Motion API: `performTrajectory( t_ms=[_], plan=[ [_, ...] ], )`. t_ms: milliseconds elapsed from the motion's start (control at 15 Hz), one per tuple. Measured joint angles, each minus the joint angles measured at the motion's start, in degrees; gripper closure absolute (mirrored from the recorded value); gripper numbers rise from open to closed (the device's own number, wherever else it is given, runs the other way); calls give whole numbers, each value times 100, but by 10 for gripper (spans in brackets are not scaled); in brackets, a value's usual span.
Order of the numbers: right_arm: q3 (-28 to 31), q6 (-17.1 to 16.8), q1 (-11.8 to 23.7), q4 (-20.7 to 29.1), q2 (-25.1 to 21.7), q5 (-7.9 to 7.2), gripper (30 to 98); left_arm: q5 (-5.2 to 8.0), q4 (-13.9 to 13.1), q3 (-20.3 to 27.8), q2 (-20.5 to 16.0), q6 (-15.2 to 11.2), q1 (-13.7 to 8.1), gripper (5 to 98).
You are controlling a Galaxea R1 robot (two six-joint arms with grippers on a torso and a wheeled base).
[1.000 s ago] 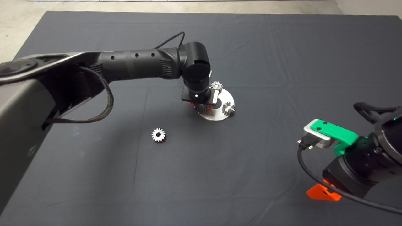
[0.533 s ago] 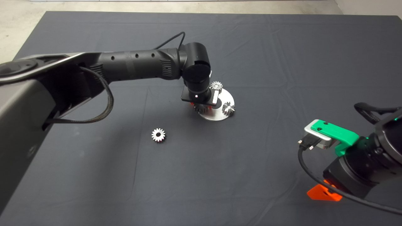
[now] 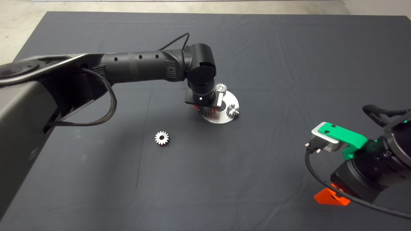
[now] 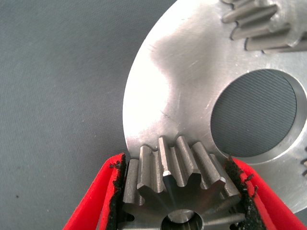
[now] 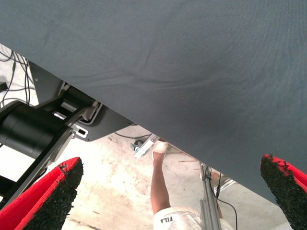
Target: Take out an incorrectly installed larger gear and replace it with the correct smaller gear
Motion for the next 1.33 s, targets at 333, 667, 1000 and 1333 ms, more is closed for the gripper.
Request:
performTrajectory(
  t_ms=[333,667,1000,1333],
  plan=[
    [1,0,0,0,0,0,309,67,-6,0,0,-76,-11,575],
    [7,1,-28,0,0,0,309,180,-26,0,-4,-172,-90,578],
    [16,0,-45,0,0,1,309,221,-186,1,-4,-186,-221,579],
    [16,0,-61,0,0,-3,309,251,-411,11,-24,-186,-441,579]
  ],
)
